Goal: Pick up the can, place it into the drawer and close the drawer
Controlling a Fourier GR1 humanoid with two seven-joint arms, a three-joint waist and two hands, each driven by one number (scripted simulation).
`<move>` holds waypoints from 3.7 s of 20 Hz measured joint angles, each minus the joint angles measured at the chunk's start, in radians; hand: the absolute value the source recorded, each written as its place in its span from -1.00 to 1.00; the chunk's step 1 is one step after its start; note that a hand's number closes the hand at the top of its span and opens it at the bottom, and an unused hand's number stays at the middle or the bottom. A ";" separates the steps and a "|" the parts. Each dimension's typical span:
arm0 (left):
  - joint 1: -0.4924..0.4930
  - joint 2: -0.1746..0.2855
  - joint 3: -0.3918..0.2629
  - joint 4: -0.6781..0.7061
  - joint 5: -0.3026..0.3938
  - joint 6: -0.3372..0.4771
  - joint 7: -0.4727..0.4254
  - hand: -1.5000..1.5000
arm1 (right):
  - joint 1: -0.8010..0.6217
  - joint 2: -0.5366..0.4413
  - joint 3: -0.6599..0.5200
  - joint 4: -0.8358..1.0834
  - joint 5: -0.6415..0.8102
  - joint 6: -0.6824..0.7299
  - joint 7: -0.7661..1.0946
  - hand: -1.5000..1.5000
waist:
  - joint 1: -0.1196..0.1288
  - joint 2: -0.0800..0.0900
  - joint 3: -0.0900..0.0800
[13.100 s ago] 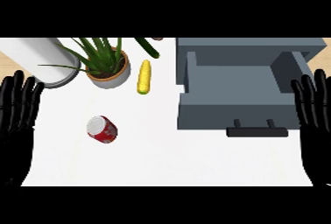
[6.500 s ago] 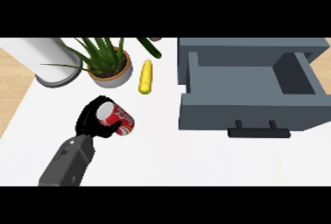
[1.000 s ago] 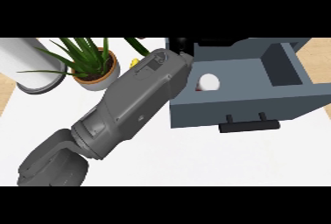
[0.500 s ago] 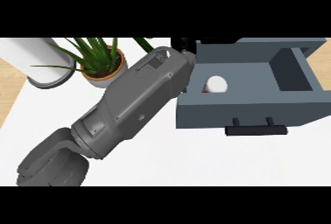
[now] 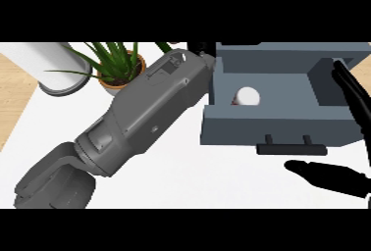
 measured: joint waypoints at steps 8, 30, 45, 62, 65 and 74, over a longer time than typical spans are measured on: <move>0.033 0.043 -0.004 -0.064 -0.044 0.026 0.057 -1.00 | -0.174 -0.025 0.125 0.322 0.240 -0.125 -0.061 -1.00 | 0.015 -0.004 0.000; 0.214 0.298 -0.011 -0.398 -0.153 0.052 0.235 -1.00 | -0.577 -0.030 0.103 1.265 0.599 -0.654 -0.135 -1.00 | 0.033 -0.015 -0.014; 0.272 0.391 0.012 -0.549 -0.195 0.046 0.322 -1.00 | -0.830 -0.065 -0.023 1.692 0.621 -0.936 -0.162 -1.00 | 0.065 0.009 -0.004; 0.318 0.447 0.013 -0.679 -0.235 0.051 0.385 -1.00 | -1.011 -0.127 -0.071 1.927 0.635 -0.893 -0.161 -1.00 | 0.089 0.036 0.012; 0.322 0.457 0.019 -0.689 -0.235 0.048 0.395 -1.00 | -1.023 -0.125 -0.120 1.939 0.577 -0.845 -0.243 -1.00 | 0.084 0.038 0.013; 0.362 0.454 0.011 -0.733 -0.243 0.060 0.401 -1.00 | -1.054 -0.122 -0.365 1.930 0.316 -0.687 -0.415 -1.00 | 0.080 0.028 0.009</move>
